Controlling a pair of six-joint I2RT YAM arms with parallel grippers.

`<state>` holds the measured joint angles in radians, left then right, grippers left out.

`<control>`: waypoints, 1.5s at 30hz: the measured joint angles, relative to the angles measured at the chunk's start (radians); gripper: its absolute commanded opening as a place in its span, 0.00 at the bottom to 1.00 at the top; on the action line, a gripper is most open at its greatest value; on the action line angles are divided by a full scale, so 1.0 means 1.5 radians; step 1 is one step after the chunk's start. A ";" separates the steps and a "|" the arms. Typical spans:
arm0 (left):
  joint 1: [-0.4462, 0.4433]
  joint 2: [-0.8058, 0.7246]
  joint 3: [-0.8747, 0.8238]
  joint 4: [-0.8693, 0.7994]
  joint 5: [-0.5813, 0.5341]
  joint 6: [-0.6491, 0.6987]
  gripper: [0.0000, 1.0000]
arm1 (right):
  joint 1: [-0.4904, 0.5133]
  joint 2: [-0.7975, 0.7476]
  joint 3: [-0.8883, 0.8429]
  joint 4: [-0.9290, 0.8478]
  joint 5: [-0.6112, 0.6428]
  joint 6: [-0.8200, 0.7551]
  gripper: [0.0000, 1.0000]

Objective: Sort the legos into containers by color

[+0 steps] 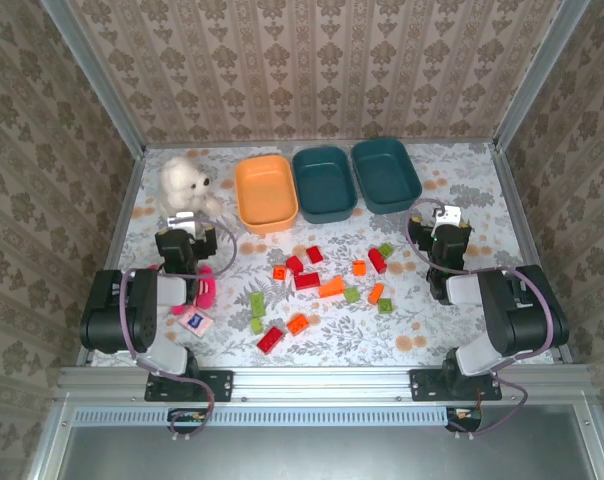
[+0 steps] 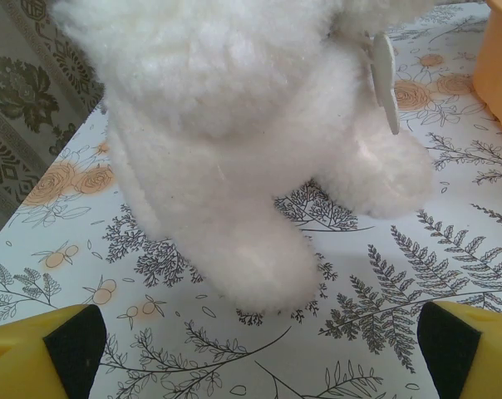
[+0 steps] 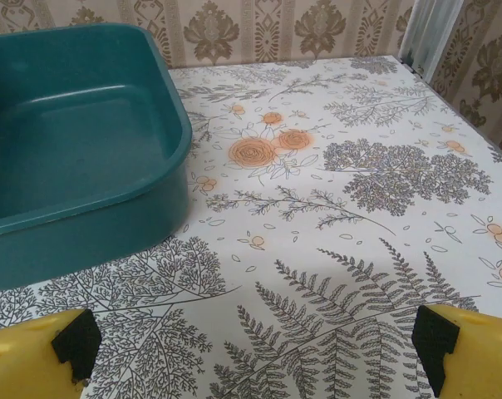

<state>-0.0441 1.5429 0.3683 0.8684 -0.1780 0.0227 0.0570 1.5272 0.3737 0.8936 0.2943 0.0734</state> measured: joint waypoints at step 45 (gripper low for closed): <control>-0.210 -0.418 0.337 -0.669 -0.061 -0.319 1.00 | 0.100 -0.342 0.491 -0.935 0.040 0.392 0.87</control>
<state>-0.3595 0.9154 0.8745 -0.1349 -0.2699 -0.4557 0.2070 1.0138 1.1103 -0.5091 0.3550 0.6621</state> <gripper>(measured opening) 0.997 0.892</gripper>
